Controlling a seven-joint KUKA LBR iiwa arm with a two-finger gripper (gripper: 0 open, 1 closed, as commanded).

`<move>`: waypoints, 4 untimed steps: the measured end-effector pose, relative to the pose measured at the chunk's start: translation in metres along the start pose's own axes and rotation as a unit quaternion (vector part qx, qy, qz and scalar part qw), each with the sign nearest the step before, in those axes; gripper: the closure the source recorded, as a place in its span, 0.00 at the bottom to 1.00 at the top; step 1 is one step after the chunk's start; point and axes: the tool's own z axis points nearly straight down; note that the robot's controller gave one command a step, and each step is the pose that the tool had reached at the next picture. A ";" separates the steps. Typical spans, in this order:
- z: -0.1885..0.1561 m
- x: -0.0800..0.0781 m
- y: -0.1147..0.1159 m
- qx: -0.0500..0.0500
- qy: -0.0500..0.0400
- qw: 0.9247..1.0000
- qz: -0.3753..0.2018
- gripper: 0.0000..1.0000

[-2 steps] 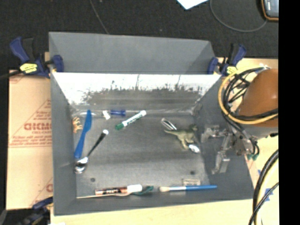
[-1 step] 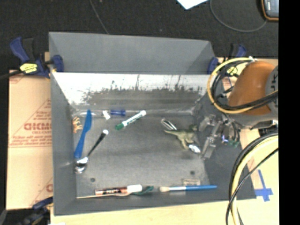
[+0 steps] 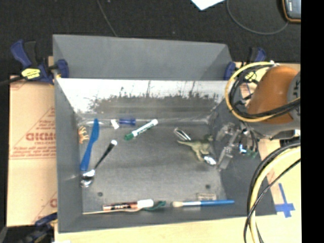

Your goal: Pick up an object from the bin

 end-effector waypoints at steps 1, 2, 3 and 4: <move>0.014 0.003 -0.001 0.002 0.000 0.997 0.074 0.00; 0.051 -0.006 0.011 -0.002 0.000 0.994 0.111 0.00; 0.049 -0.021 0.009 -0.003 -0.004 0.971 0.240 1.00; 0.049 -0.021 0.009 -0.003 -0.004 0.971 0.240 1.00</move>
Offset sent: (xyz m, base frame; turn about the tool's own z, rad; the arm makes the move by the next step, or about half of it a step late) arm 0.0080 0.0054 -0.0520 0.2320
